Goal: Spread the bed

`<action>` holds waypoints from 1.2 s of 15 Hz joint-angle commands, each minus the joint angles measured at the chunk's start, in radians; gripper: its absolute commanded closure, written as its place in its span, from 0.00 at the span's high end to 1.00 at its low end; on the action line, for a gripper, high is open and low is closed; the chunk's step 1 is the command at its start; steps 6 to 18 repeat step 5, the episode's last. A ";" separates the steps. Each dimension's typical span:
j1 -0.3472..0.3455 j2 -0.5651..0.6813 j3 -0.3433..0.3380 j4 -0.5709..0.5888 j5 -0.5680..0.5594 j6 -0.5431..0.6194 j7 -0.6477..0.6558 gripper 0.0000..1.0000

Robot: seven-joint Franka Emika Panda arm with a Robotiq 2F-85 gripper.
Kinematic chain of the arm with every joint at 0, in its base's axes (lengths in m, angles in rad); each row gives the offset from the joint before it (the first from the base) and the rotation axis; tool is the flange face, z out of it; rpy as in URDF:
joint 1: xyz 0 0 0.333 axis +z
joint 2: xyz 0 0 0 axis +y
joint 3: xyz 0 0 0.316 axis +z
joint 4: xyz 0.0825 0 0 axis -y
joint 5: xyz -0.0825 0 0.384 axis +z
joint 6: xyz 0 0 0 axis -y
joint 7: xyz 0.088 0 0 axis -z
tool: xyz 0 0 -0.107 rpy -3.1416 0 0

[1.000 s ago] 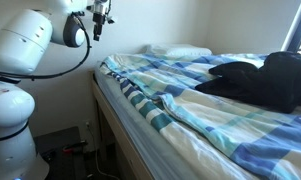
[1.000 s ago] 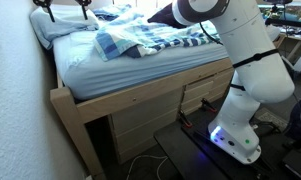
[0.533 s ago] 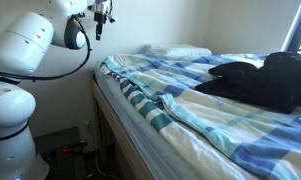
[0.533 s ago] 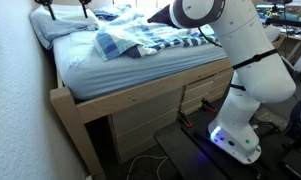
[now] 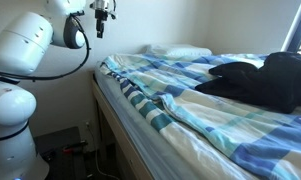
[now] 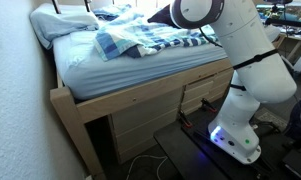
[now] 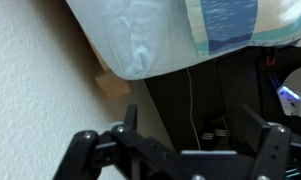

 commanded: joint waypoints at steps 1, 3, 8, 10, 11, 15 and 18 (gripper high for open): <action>0.001 -0.042 -0.022 -0.030 0.001 -0.027 0.071 1.00; -0.003 -0.022 -0.012 -0.026 0.008 0.006 0.053 1.00; -0.005 -0.028 -0.013 -0.026 0.008 0.004 0.070 1.00; -0.005 -0.028 -0.013 -0.026 0.008 0.004 0.070 1.00; -0.005 -0.028 -0.013 -0.026 0.008 0.004 0.070 1.00; -0.005 -0.028 -0.013 -0.026 0.008 0.004 0.070 1.00; -0.005 -0.028 -0.013 -0.026 0.008 0.004 0.070 1.00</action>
